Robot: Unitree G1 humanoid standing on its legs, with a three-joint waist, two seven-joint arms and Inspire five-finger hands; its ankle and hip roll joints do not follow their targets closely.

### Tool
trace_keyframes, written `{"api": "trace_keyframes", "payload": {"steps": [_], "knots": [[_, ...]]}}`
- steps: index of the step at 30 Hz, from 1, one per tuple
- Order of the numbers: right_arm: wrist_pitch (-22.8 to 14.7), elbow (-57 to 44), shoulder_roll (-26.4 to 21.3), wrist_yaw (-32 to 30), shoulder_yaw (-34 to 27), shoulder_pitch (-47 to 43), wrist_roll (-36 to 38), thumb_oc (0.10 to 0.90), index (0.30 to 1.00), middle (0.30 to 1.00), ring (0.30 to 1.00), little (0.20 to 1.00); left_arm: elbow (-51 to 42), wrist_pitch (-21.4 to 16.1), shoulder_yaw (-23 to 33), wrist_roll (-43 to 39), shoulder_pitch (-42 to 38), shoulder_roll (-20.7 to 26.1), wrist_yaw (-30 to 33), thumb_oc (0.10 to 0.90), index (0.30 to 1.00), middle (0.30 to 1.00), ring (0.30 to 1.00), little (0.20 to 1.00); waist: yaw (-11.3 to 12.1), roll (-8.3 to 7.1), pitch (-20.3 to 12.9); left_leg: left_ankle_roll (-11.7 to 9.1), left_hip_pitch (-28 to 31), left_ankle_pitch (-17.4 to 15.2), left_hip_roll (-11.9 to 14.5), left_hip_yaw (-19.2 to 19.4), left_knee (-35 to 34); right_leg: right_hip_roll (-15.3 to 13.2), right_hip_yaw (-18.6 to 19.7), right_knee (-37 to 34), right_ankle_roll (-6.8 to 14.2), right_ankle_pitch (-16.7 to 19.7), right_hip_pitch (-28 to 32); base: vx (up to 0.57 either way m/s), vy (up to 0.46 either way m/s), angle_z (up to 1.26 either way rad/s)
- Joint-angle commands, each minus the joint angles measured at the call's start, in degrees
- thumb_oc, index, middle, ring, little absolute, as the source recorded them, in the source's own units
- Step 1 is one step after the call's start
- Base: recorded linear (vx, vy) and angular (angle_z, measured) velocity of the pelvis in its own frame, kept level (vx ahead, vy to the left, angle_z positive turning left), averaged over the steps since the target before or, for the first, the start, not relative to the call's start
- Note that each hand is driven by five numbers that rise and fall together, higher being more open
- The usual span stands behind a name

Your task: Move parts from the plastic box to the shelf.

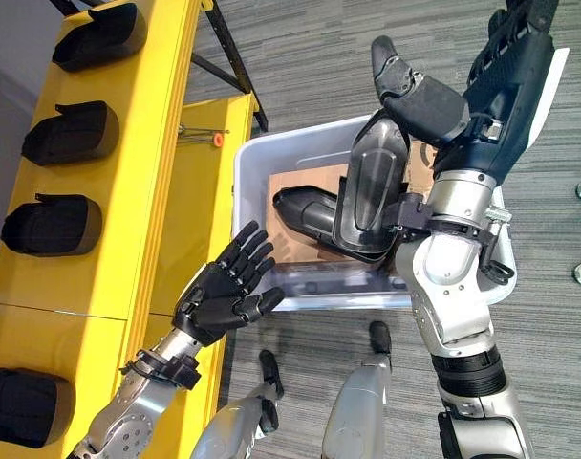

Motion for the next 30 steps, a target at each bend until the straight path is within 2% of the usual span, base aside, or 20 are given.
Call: {"api": "trace_keyframes", "payload": {"steps": [1,5,9,16,21,24,27,30], "knots": [[-2.37,-11.43,-3.50,4.97,-0.35,-0.53,-7.81,0.900,1.000,1.000,1.000,1.000,-10.38,-5.63,3.41,-1.11,-0.77,1.95,-0.89,0.900,1.000,1.000,1.000,1.000,-0.56,0.52,-3.14,1.13,1.03,-8.72,2.10,-1.80,4.58,3.03,-3.25,6.43,-4.63,-12.44,3.69,0.00,0.000,0.00],[-1.12,-14.36,-4.49,8.75,-0.83,7.07,-10.06,0.900,1.000,1.000,1.000,1.000,-11.00,-5.71,5.14,-1.54,-0.21,1.83,-0.31,0.900,1.000,1.000,1.000,1.000,-1.67,-0.36,-3.68,1.08,1.81,-8.65,2.68,-1.03,4.26,3.30,-2.84,5.21,-4.34,-11.77,4.41,0.00,0.000,0.00],[-3.03,-14.41,-6.66,10.28,-2.01,15.20,-9.34,0.900,1.000,1.000,1.000,1.000,-11.79,-5.94,6.64,-1.41,0.93,2.29,-0.14,0.900,1.000,1.000,1.000,1.000,-2.76,-1.60,-4.56,0.82,2.79,-8.04,3.68,-0.27,3.01,3.73,-2.37,3.10,-4.00,-10.91,5.50,-0.01,-0.017,-0.03],[-5.09,-13.85,-9.23,11.10,-4.60,23.60,-6.12,0.900,1.000,1.000,1.000,1.000,-11.90,-6.65,7.86,-1.30,2.10,3.27,-0.22,0.900,1.000,1.000,1.000,1.000,-3.75,-3.19,-5.58,0.60,3.27,-7.85,4.66,0.43,2.48,3.93,-2.18,1.47,-3.58,-10.26,6.52,-0.02,-0.031,-0.09],[-4.92,-13.15,-10.32,11.48,-5.19,26.27,-6.15,0.900,1.000,1.000,1.000,1.000,-11.98,-7.09,8.43,-1.18,2.59,3.68,-0.25,0.900,1.000,1.000,1.000,1.000,-4.34,-3.42,-5.11,0.62,3.33,-7.73,4.93,0.73,2.17,4.24,-2.17,1.35,-3.94,-10.48,6.37,-0.04,-0.006,-0.03],[-6.23,-12.83,-10.77,13.75,-5.78,28.00,-7.90,0.900,1.000,1.000,1.000,1.000,-12.14,-7.29,9.32,-1.71,3.23,4.02,-0.84,0.900,1.000,1.000,1.000,1.000,-4.59,-3.45,-4.92,0.60,3.35,-7.56,4.89,0.71,1.77,4.37,-2.06,1.37,-3.86,-10.45,6.04,-0.03,0.001,0.00],[-6.08,-12.42,-11.70,15.72,-5.06,28.56,-7.72,0.900,1.000,1.000,1.000,1.000,-11.89,-7.60,9.55,-2.10,3.43,4.37,-1.46,0.900,1.000,1.000,1.000,1.000,-4.66,-3.48,-4.62,0.71,3.34,-7.44,4.86,0.67,1.57,4.39,-2.01,1.19,-3.89,-10.35,5.94,-0.01,-0.005,0.00],[-7.72,-11.84,-12.70,16.84,-3.44,27.92,-10.04,0.900,1.000,1.000,1.000,1.000,-11.74,-7.90,9.28,-2.20,3.33,4.81,-1.65,0.900,1.000,1.000,1.000,1.000,-4.37,-3.48,-4.34,0.73,2.91,-7.37,4.86,0.47,1.65,4.32,-2.20,1.20,-3.90,-10.42,5.68,-0.03,-0.015,0.00]]}}
